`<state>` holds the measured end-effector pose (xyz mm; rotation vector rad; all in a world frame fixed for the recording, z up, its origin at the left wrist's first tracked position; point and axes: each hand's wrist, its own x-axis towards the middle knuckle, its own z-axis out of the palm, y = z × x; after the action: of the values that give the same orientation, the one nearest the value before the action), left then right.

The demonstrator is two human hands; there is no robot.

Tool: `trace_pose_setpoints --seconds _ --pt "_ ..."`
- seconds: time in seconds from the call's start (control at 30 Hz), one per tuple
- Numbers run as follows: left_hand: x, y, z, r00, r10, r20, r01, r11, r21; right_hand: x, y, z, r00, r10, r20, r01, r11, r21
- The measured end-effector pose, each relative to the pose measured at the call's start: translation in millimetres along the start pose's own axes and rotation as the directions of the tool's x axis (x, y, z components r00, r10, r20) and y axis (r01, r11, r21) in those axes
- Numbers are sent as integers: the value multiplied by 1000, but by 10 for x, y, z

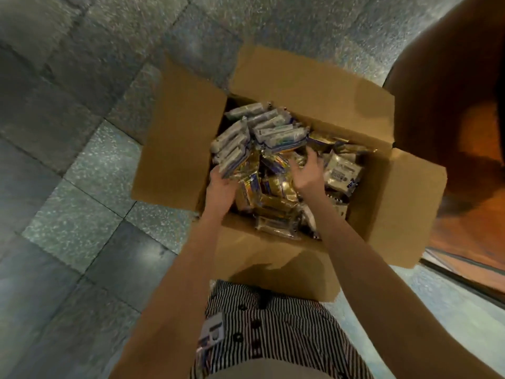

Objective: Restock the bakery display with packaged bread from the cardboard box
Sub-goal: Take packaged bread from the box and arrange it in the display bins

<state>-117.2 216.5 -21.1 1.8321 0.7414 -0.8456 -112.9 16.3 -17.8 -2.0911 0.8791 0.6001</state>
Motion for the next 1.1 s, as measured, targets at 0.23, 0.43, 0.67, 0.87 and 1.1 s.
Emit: trace_pose_setpoints --seconds 0.23,0.43,0.67,0.87,1.1 --pt "555 -106 84 993 -110 -46 110 994 8 713 -214 230 997 55 -56 -49 993 105" --pt "781 -275 147 979 -206 -4 203 969 -139 1063 -137 252 988 140 -70 -121 967 224" --pt "789 -330 236 951 -306 52 269 731 -627 1205 38 320 977 213 1 -205 941 270" --pt "684 -288 310 939 -345 8 262 697 -668 804 285 270 974 222 -38 -195 915 352" --pt "153 -301 537 960 -274 -48 178 737 -652 188 589 -196 984 149 -100 -73 843 534"
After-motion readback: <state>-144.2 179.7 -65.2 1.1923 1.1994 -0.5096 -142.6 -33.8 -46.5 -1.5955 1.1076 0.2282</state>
